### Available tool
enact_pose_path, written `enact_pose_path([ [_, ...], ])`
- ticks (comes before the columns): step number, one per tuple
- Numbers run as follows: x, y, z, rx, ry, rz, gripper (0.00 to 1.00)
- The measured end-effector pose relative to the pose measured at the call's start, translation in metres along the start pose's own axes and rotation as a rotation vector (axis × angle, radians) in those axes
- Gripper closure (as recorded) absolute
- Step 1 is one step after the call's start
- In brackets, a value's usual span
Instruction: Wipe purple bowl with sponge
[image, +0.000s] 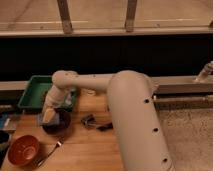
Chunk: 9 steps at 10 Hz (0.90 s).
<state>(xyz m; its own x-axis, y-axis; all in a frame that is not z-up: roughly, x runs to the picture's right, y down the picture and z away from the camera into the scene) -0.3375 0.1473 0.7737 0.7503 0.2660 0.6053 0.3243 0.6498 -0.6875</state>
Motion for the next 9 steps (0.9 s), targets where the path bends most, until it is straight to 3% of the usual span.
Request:
enact_pose_path([
  [2, -0.005, 0.022, 0.006, -0.007, 0.012, 0.009, 1.00],
  [4, 0.003, 0.036, -0.003, 0.010, 0.020, 0.036, 1.00],
  [6, 0.010, 0.034, -0.016, 0.032, 0.025, 0.050, 1.00],
  [9, 0.027, 0.011, -0.031, 0.049, 0.036, 0.081, 1.00],
])
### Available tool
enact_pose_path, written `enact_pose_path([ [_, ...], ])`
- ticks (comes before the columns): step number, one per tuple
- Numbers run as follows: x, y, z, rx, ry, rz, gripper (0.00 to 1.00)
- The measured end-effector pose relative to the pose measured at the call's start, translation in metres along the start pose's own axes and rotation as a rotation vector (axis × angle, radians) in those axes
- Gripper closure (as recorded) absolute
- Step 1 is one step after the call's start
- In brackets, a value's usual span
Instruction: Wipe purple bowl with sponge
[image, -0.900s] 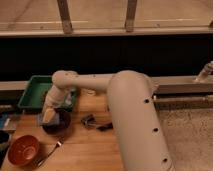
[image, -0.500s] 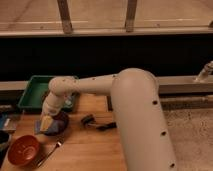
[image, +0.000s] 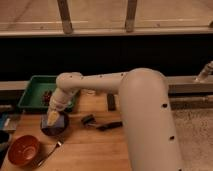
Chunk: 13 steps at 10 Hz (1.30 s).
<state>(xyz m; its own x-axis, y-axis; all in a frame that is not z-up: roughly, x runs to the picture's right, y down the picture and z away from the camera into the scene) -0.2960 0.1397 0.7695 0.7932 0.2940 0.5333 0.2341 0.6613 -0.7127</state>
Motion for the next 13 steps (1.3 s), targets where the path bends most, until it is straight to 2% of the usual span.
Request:
enact_pose_path([
  [2, 0.007, -0.016, 0.004, -0.007, -0.001, 0.013, 1.00],
  [4, 0.002, -0.021, 0.013, -0.028, -0.001, 0.007, 1.00],
  [5, -0.007, -0.021, 0.023, -0.051, 0.008, -0.006, 1.00],
  [8, -0.032, -0.003, 0.037, -0.090, 0.028, -0.055, 1.00],
  [10, -0.033, 0.009, 0.036, -0.100, 0.028, -0.066, 1.00],
  [13, -0.010, 0.023, 0.018, -0.074, 0.030, -0.013, 1.00],
])
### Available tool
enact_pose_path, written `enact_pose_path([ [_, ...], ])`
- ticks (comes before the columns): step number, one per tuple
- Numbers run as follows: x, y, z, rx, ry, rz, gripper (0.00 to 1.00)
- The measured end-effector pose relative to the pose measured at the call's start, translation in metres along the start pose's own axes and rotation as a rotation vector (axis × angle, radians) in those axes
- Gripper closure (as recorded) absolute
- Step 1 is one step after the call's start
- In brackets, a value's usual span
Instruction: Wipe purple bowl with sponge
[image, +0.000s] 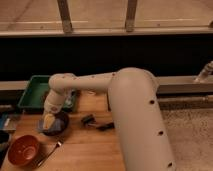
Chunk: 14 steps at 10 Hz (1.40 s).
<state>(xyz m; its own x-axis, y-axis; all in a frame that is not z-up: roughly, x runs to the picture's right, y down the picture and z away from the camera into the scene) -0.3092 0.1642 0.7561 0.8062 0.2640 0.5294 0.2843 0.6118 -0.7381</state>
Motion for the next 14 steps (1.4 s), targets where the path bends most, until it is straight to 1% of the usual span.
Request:
enact_pose_path([
  [1, 0.011, -0.003, -0.006, 0.010, -0.002, 0.026, 1.00],
  [2, 0.023, -0.015, -0.010, 0.019, -0.015, 0.058, 1.00],
  [4, 0.038, -0.036, -0.015, 0.028, -0.031, 0.083, 1.00],
  [5, 0.041, -0.050, -0.014, 0.028, -0.040, 0.090, 1.00],
  [6, 0.040, -0.060, -0.011, 0.024, -0.046, 0.088, 1.00],
  [8, 0.027, -0.071, -0.002, 0.013, -0.047, 0.061, 1.00],
  [9, 0.016, -0.067, 0.006, -0.002, -0.044, 0.036, 1.00],
  [11, 0.005, -0.052, 0.015, -0.025, -0.037, 0.007, 1.00],
  [12, 0.001, -0.040, 0.018, -0.032, -0.035, 0.000, 1.00],
  [14, 0.005, -0.024, 0.012, -0.027, -0.029, 0.007, 1.00],
])
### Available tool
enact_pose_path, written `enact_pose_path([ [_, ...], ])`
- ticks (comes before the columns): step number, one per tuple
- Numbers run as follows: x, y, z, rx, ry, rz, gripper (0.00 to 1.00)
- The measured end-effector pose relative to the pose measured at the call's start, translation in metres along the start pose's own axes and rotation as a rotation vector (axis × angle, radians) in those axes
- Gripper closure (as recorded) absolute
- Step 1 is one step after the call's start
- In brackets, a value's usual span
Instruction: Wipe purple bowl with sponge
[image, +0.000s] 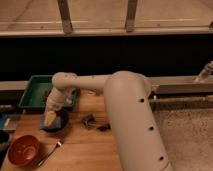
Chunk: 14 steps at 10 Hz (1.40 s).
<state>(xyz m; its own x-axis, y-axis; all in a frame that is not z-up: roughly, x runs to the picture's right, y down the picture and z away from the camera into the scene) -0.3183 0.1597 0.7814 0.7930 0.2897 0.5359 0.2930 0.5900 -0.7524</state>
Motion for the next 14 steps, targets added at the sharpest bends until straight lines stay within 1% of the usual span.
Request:
enact_pose_path([
  [2, 0.011, 0.012, -0.013, 0.024, 0.008, 0.023, 1.00],
  [3, 0.014, 0.011, -0.017, 0.035, 0.012, 0.032, 1.00],
  [5, 0.017, -0.003, -0.024, 0.049, 0.027, 0.042, 1.00],
  [6, 0.018, -0.017, -0.025, 0.050, 0.033, 0.039, 1.00],
  [8, 0.007, -0.035, -0.016, 0.036, 0.041, 0.020, 1.00],
  [10, 0.001, -0.037, -0.010, 0.018, 0.050, 0.000, 1.00],
  [11, -0.002, -0.033, -0.006, 0.007, 0.052, -0.009, 1.00],
  [13, -0.017, -0.017, 0.003, -0.016, 0.057, -0.044, 1.00],
  [14, -0.023, -0.008, 0.004, -0.018, 0.064, -0.058, 1.00],
])
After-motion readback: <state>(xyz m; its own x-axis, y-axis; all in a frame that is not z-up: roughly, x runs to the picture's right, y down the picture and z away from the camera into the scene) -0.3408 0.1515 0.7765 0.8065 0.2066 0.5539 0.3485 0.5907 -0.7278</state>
